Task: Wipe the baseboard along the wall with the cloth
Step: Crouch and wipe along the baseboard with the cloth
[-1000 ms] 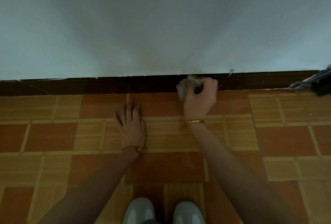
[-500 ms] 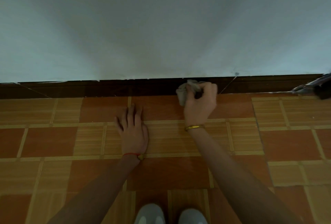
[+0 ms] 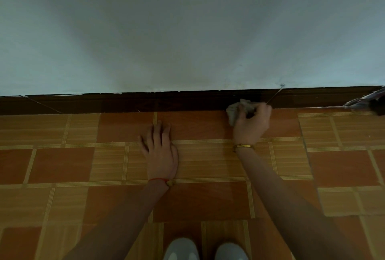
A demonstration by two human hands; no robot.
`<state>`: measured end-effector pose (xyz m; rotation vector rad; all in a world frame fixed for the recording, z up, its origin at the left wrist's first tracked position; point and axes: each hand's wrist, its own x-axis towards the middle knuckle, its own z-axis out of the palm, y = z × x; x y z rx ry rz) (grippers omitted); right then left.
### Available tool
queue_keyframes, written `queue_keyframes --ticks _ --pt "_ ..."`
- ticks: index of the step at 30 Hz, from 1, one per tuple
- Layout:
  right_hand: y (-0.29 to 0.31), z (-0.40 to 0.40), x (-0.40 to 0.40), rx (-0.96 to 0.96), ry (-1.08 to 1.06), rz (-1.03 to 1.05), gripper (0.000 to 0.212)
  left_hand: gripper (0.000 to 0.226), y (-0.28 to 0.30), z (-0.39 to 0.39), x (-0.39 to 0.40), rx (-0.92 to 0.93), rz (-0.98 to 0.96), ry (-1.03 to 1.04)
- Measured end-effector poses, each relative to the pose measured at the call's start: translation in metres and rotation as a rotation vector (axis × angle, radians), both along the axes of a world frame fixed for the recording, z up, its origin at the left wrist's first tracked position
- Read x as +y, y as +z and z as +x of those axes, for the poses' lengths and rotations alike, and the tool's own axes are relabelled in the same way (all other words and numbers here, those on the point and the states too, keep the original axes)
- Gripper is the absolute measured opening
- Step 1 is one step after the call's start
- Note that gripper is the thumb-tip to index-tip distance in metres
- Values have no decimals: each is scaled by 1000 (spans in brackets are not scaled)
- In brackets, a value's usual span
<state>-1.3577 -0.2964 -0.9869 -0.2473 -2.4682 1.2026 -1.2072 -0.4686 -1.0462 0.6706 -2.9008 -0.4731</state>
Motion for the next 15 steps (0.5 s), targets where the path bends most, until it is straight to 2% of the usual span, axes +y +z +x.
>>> queue_keyframes --ticks 3,10,15 --pt "-10 16 -31 -53 140 32 20 54 0 0 0 6 1 -2" --pt "-11 16 -33 -51 245 76 22 54 -1 0 0 10 0 -6" --pt "9 2 -6 -27 -76 -66 18 56 0 1 -2 6 9 -17"
